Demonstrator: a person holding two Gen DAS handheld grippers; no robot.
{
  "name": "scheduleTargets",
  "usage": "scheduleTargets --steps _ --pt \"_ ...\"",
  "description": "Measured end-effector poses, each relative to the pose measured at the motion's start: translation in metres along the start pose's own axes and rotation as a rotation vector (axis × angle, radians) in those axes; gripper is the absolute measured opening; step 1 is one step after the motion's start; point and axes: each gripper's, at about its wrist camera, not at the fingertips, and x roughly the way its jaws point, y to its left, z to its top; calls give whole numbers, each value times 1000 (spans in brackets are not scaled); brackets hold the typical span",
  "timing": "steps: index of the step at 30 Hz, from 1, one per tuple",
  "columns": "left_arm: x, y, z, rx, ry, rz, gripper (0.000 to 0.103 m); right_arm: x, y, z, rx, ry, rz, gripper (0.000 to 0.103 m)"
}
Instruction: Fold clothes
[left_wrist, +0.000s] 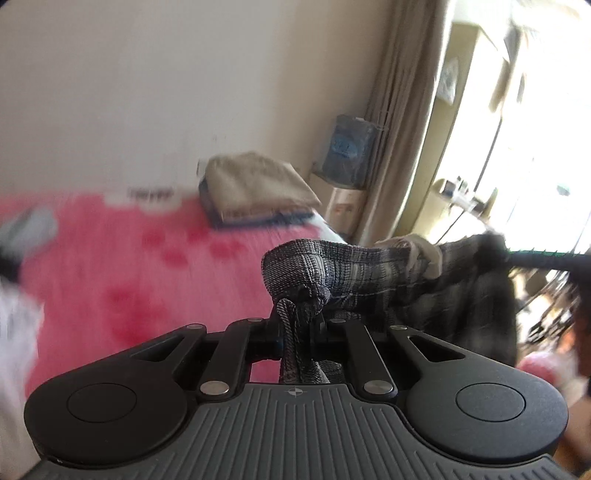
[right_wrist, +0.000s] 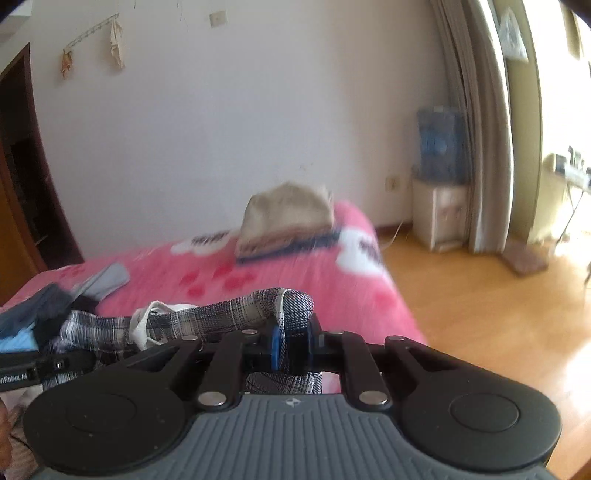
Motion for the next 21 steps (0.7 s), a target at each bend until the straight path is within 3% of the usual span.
scheduleTargets --steps 5,11,16,21 --pt "74 12 43 112 9 64 10 80 -12 40 -25 -16 -43 14" --pt "151 48 67 139 59 147 10 185 -17 66 -53 19 -60 14" --pt "184 90 68 107 141 197 10 253 -3 65 -77 70 -23 14" --pt "190 127 51 45 217 217 10 300 17 46 -72 134 33 13"
